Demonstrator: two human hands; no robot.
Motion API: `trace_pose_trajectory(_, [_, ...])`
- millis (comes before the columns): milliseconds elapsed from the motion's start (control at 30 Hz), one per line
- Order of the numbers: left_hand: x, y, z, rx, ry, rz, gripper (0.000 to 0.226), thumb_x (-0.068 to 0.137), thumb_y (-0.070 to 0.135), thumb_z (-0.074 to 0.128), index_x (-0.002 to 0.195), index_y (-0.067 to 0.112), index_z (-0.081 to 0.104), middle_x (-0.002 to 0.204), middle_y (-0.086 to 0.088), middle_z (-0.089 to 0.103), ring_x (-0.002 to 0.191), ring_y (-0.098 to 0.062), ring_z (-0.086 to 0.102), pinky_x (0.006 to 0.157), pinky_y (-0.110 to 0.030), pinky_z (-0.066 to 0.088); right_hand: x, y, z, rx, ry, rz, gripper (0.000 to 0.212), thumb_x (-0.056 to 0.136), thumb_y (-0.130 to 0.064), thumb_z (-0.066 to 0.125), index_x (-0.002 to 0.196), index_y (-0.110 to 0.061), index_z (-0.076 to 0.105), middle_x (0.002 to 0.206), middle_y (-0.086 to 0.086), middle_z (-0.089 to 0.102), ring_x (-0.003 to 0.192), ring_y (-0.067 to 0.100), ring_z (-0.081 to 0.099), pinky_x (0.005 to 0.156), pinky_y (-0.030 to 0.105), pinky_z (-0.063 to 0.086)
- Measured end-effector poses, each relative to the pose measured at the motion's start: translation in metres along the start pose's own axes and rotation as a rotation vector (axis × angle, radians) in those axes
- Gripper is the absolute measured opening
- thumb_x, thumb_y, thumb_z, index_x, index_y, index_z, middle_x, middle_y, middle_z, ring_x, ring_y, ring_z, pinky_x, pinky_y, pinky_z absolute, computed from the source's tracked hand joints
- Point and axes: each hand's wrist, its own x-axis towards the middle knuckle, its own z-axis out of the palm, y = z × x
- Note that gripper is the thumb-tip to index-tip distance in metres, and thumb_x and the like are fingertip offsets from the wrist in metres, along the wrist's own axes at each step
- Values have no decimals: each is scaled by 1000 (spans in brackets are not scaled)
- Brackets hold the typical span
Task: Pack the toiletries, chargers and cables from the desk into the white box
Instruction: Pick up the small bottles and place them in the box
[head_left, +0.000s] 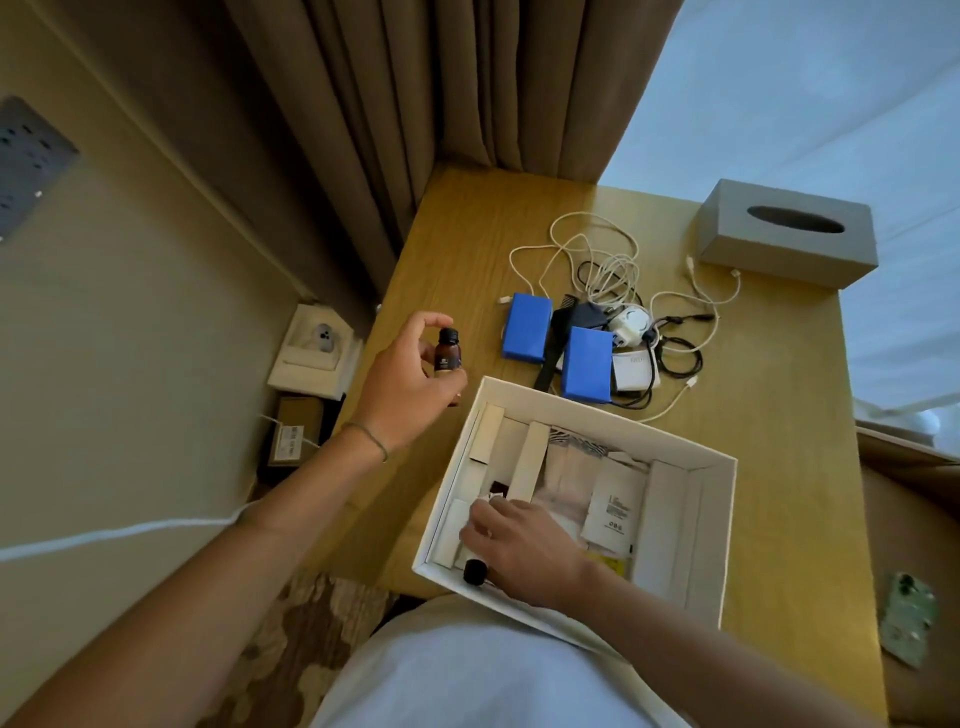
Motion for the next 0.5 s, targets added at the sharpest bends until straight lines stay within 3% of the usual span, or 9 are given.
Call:
trace_pose_trajectory(233, [-20,14,22,327,-142,170,47,89,27,69,129,37,49,88,12,65,61,-9,63,50,-22,55,0,3,6,63,-99,67,33,85,-8,59,117,-7,62,116,10,52,92,27,55,63,39,52])
trace_pose_trajectory(333, [-27,15,39,413,-181,184,45,90,28,66,131,35,48,83,12,60,65,-5,56,55,-17,45,-3,-2,8,45,-42,108,27,89,-11,54,114,-5,64,108,11,56,84,27,57,61,37,49])
trace_pose_trajectory(400, [-33,14,51,475,-198,222,43,90,26,65,129,33,48,81,14,55,66,-6,54,56,-18,41,-3,-6,8,32,-17,113,21,84,-11,61,104,-8,68,99,8,59,77,24,57,57,32,42])
trace_pose_trajectory(500, [-44,10,71,592,-232,255,45,86,25,65,126,32,46,104,6,56,81,-18,59,65,-28,51,-1,-7,3,89,-46,133,25,72,-2,69,97,-8,70,91,12,65,72,28,60,51,31,40])
